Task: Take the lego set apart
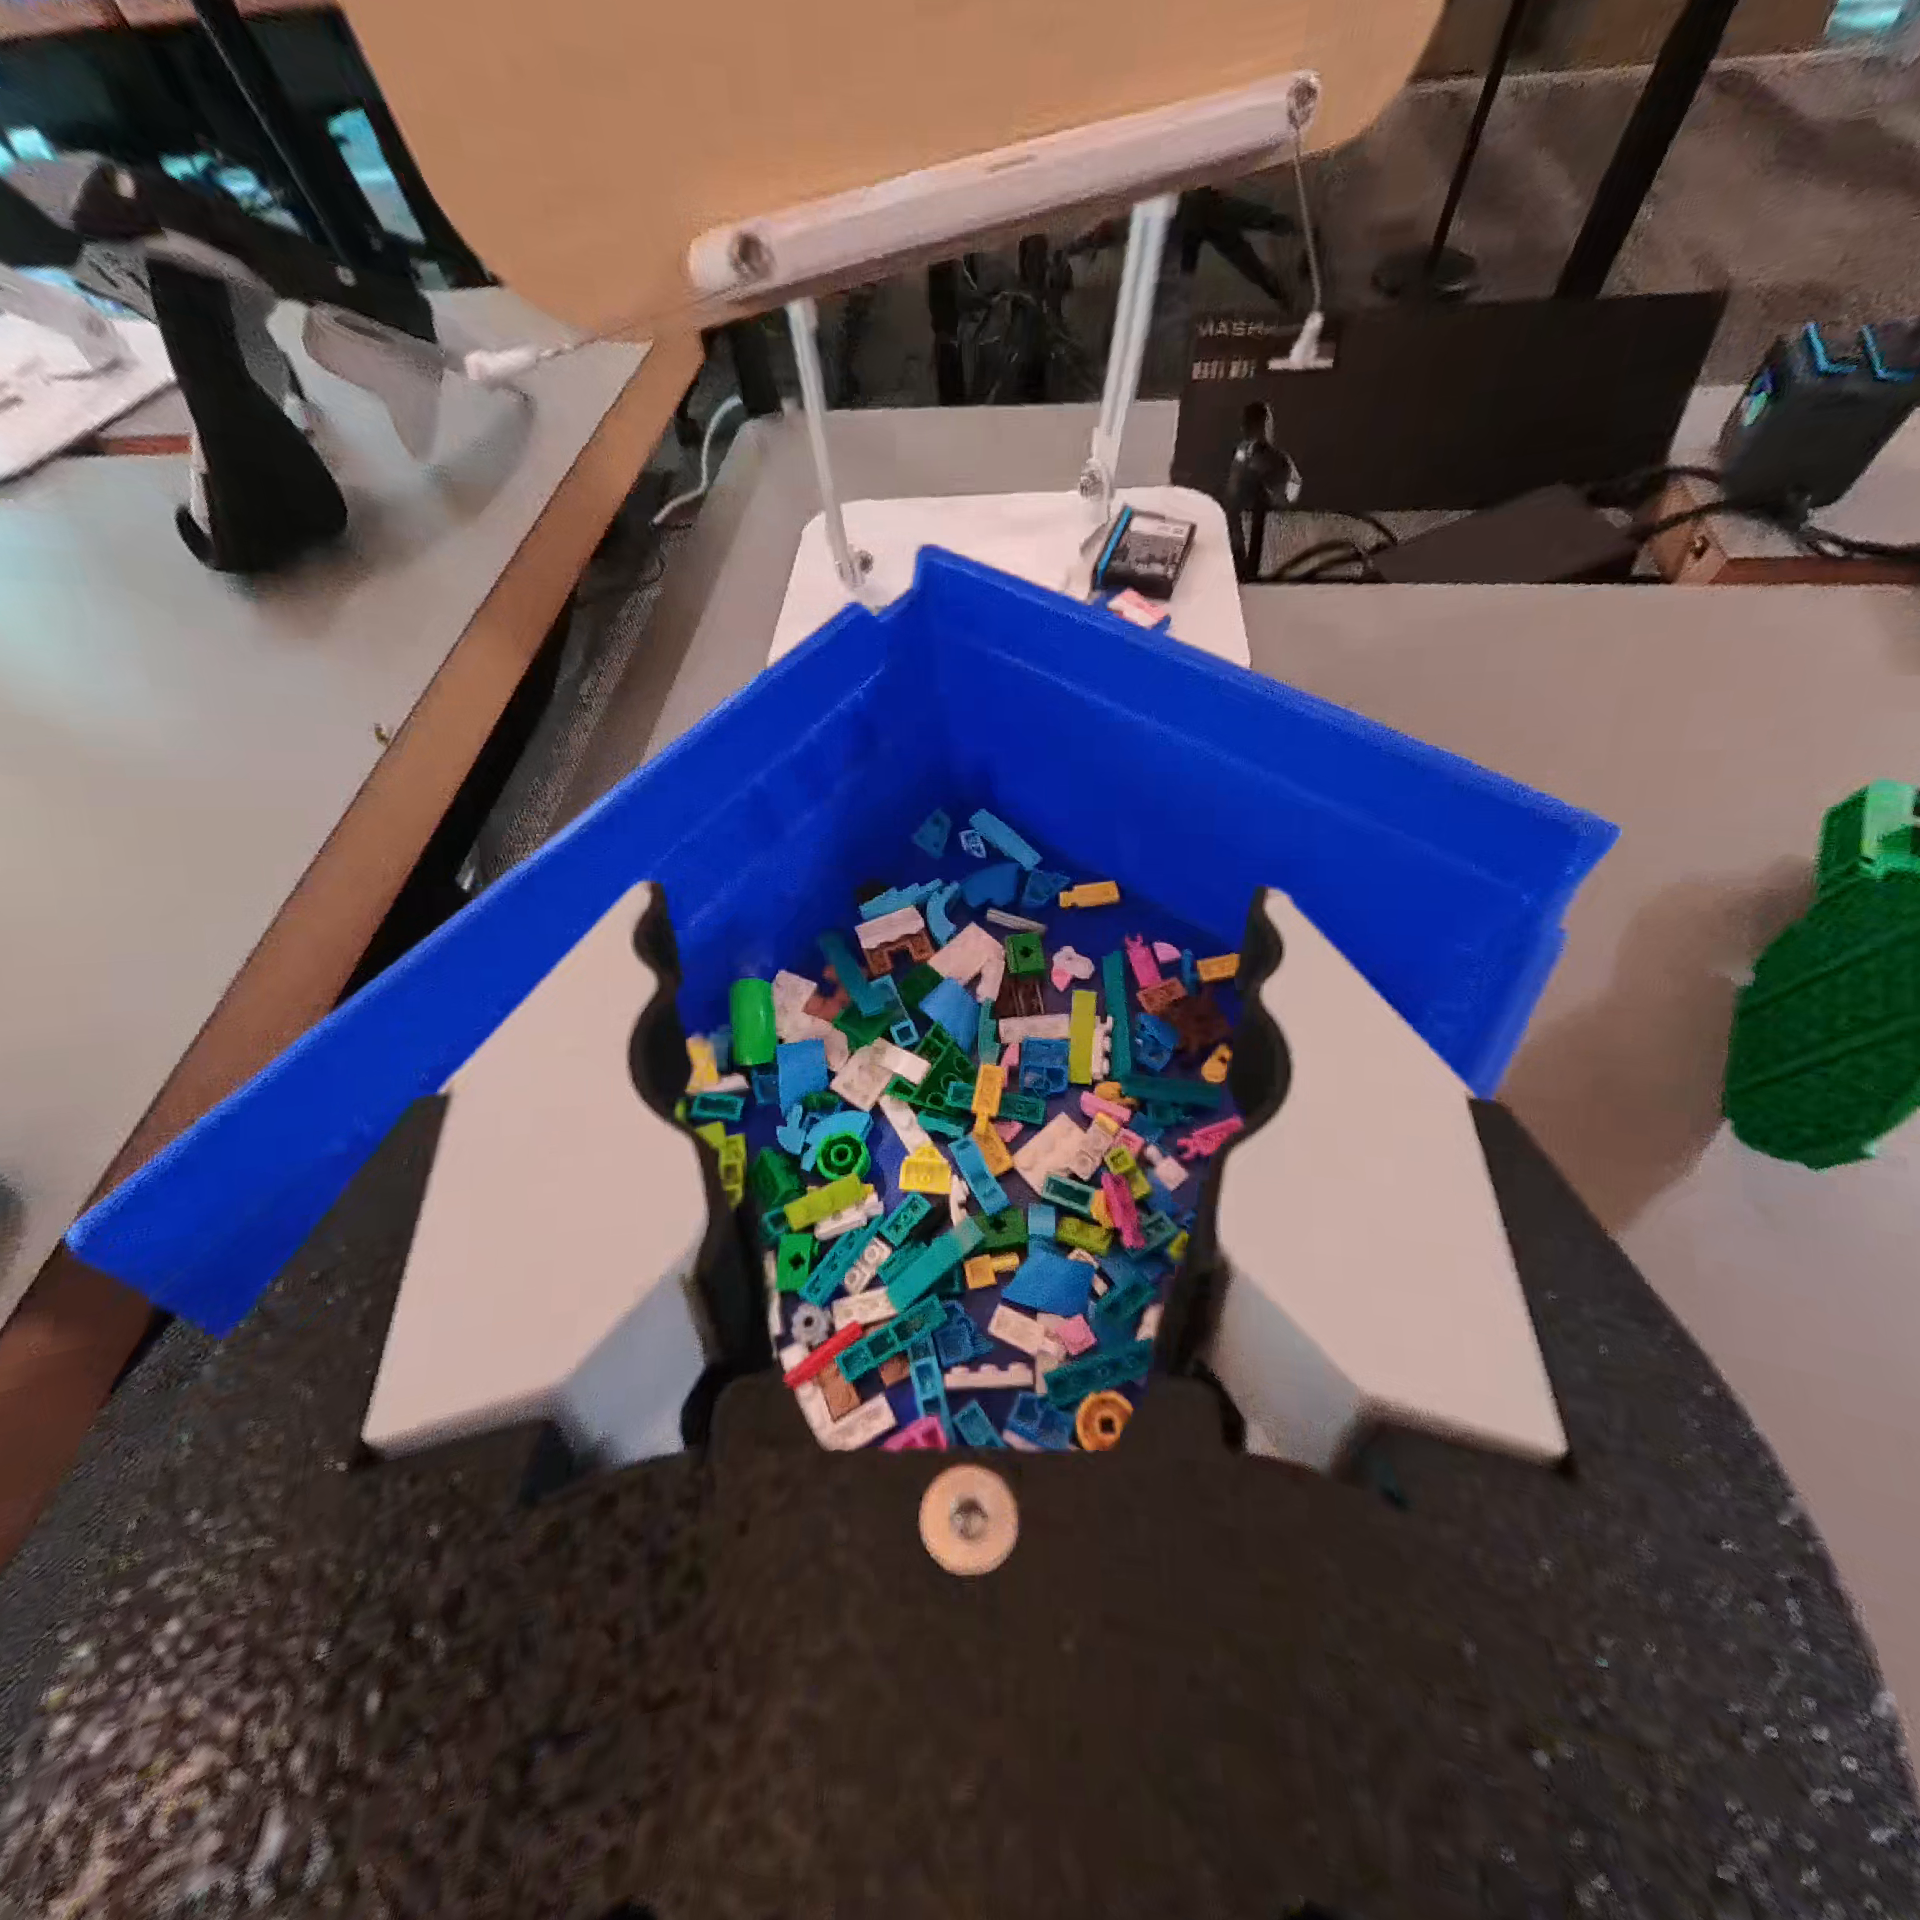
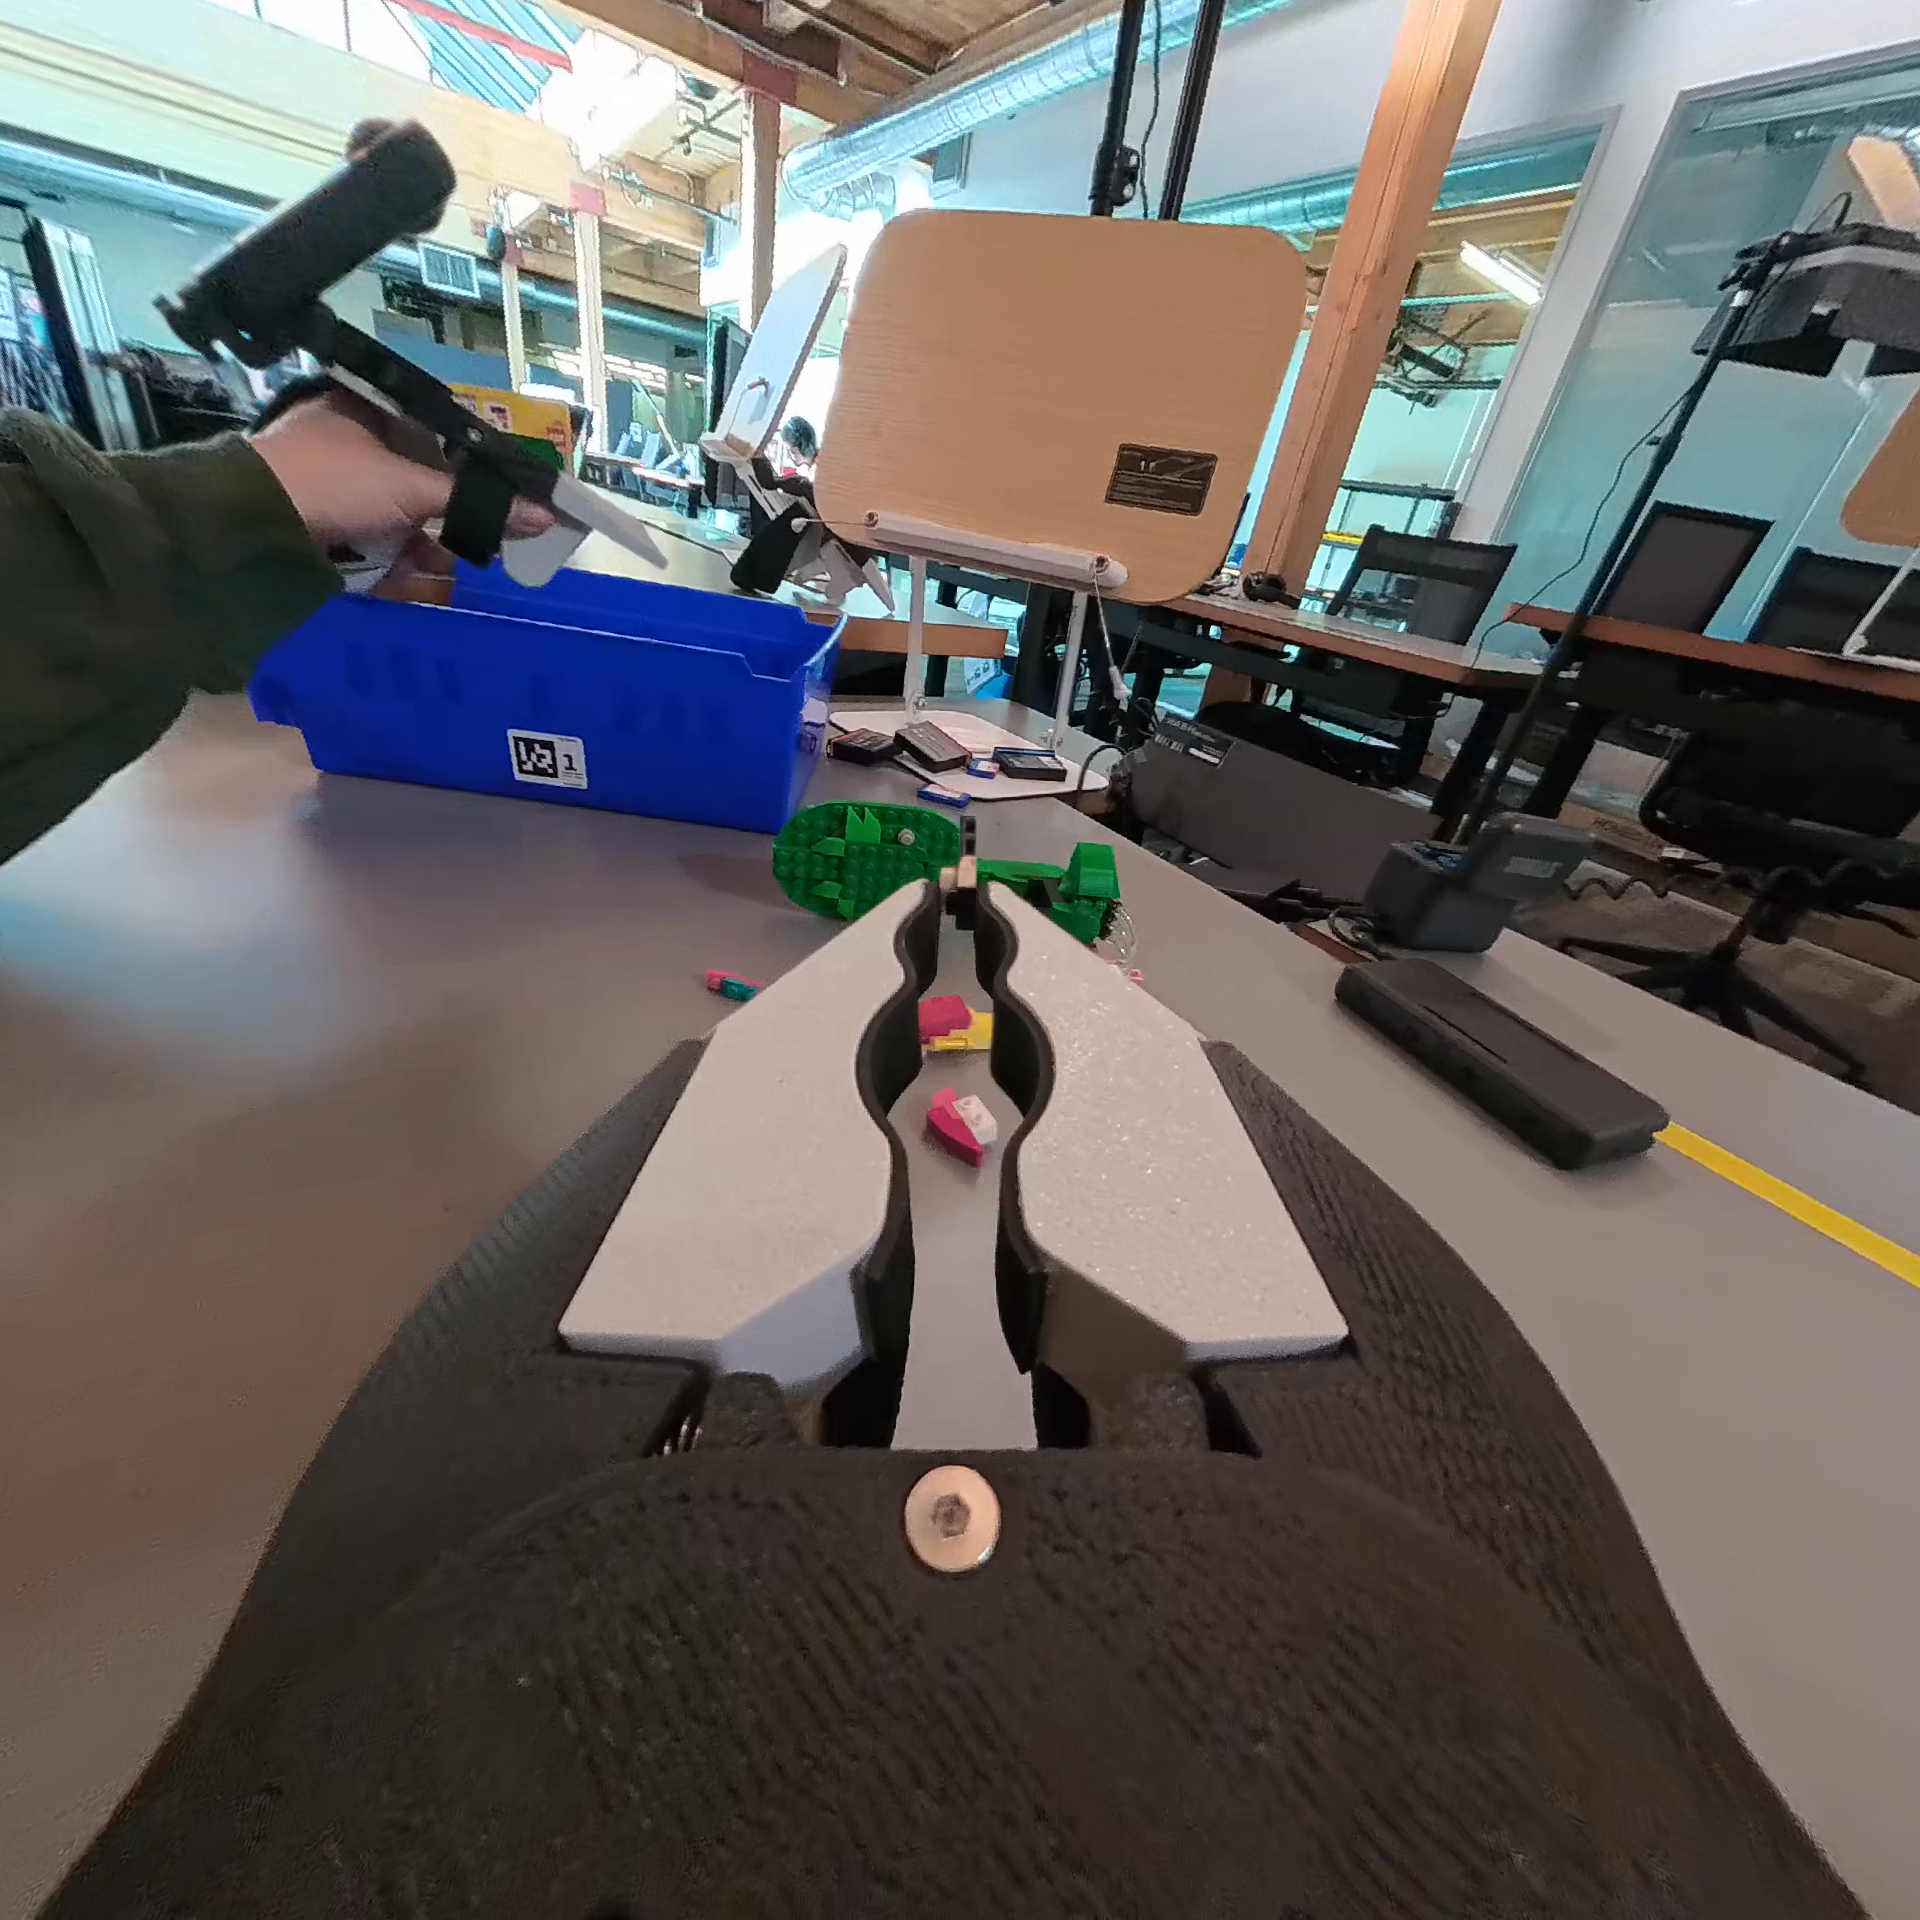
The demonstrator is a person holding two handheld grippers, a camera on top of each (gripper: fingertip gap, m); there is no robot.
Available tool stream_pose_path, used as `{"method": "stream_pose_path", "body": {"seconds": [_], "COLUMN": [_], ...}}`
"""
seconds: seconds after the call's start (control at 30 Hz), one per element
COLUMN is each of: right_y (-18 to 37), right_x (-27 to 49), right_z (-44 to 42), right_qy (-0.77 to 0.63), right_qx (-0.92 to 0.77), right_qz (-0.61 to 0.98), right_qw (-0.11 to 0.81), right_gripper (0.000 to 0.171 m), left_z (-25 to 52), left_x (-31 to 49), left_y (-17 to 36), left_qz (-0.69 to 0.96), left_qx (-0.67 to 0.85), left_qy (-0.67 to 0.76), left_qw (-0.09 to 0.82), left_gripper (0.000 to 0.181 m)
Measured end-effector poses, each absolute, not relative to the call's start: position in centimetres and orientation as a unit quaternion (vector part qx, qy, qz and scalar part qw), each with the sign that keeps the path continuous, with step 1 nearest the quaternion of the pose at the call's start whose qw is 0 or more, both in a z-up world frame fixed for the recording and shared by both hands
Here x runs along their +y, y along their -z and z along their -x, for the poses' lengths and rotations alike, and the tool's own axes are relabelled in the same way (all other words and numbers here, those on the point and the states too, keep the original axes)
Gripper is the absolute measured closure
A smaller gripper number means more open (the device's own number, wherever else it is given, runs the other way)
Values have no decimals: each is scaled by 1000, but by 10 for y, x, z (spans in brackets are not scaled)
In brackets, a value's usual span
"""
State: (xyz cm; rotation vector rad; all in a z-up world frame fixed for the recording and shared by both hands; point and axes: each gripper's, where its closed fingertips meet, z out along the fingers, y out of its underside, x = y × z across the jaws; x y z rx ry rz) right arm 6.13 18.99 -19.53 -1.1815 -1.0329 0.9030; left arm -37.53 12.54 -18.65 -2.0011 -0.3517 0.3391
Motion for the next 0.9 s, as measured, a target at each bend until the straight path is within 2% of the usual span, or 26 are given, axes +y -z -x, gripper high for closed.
{"method": "stream_pose_path", "body": {"seconds": [0.07, 0.13, 0.2, 0.23, 0.3, 0.4, 0.5, 0.67, 0.8, 0.9], "right_y": [194, 190, 185, 183, 180, 176, 178, 181, 182, 183], "right_x": [187, 176, 160, 154, 146, 140, 132, 125, 126, 126], "right_z": [-61, -58, -56, -56, -57, -62, -62, -59, -60, -60], "right_qy": [-386, -413, -489, -537, -617, -684, -694, -695, -698, -700], "right_qx": [-455, -465, -461, -454, -433, -412, -424, -438, -437, -437], "right_qz": [504, 480, 462, 457, 454, 443, 438, 435, 435, 435], "right_qw": [625, 619, 578, 545, 475, 408, 383, 367, 364, 360], "right_gripper": [168, 168, 168, 168, 168, 168, 167, 167, 168, 167], "left_z": [368, 325, 237, 184, 81, -9, -47, -60, -62, -68], "left_x": [124, 133, 147, 149, 143, 139, 145, 143, 133, 128], "left_y": [182, 160, 136, 132, 138, 171, 190, 180, 180, 176], "left_qz": [829, 807, 769, 750, 713, 705, 690, 627, 608, 593], "left_qx": [-147, -104, 7, 79, 213, 303, 319, 274, 293, 306], "left_qy": [-124, -74, 29, 94, 228, 337, 393, 532, 561, 579], "left_qw": [525, 577, 638, 650, 628, 546, 517, 500, 479, 469], "left_gripper": [73, 79, 99, 114, 136, 138, 138, 146, 166, 167]}}
